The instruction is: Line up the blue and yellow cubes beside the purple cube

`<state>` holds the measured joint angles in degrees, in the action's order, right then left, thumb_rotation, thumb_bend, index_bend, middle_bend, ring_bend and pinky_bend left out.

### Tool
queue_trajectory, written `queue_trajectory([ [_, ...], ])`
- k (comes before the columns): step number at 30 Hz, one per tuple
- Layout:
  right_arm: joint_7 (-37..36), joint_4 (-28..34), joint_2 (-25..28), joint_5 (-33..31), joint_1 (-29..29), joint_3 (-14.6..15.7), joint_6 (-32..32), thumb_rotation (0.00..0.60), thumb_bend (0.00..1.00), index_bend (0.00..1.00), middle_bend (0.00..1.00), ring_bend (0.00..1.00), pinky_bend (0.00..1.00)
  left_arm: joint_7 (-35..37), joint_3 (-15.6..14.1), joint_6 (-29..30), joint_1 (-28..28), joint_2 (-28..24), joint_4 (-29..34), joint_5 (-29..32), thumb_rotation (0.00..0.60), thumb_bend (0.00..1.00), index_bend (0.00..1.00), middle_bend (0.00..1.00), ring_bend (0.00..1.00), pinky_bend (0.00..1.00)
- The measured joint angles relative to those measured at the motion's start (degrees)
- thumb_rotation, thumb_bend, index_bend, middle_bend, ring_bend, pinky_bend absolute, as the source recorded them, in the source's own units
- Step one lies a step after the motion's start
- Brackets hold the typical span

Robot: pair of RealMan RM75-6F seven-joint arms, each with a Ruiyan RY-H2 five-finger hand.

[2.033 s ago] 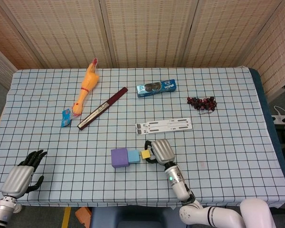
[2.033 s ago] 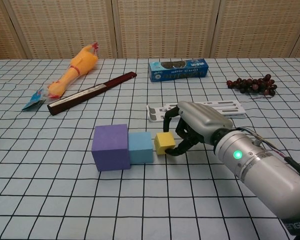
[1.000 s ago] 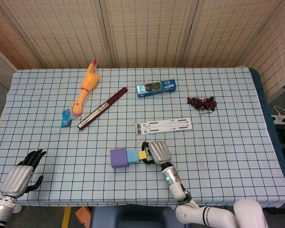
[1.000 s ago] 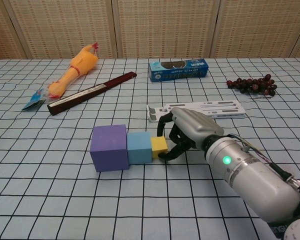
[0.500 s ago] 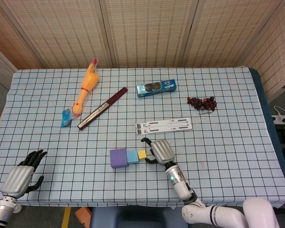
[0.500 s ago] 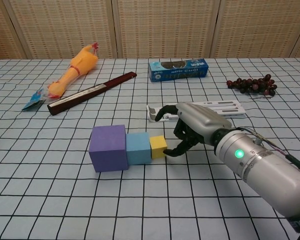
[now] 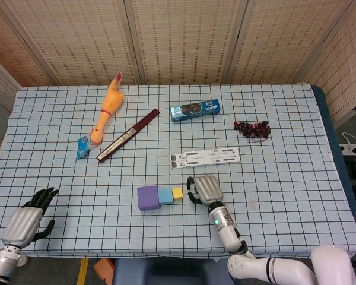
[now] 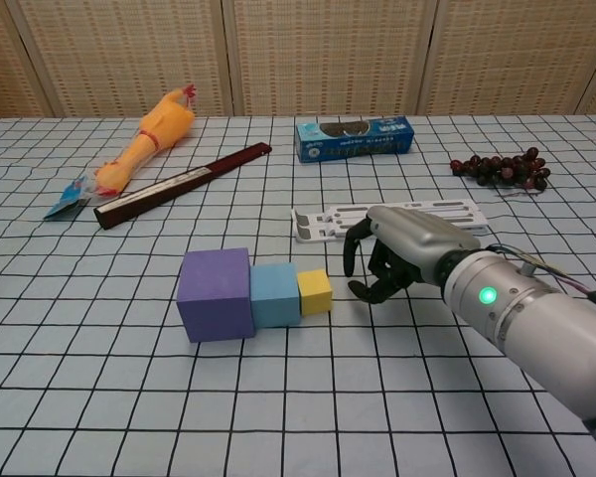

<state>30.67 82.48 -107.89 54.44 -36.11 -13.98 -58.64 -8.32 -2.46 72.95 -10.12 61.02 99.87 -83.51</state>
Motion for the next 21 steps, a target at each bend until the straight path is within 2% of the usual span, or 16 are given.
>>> queue_trajectory([
  [7, -1.4, 1.75, 1.2, -3.0, -0.78, -0.3, 2.49, 0.6, 0.35, 0.53, 0.95, 1.0, 1.0, 0.04, -0.04, -0.02, -0.02, 0.0, 0.0, -0.11, 0.6, 0.45, 0.0, 0.0, 0.0, 0.3],
  [21, -7.98, -0.97, 0.81, -0.88, -1.38, 0.77, 3.96, 0.6, 0.35, 0.53, 0.96, 1.0, 1.0, 0.22, -0.03, -0.09, -0.03, -0.1, 0.02, 0.02, 0.6, 0.45, 0.0, 0.0, 0.0, 0.3],
])
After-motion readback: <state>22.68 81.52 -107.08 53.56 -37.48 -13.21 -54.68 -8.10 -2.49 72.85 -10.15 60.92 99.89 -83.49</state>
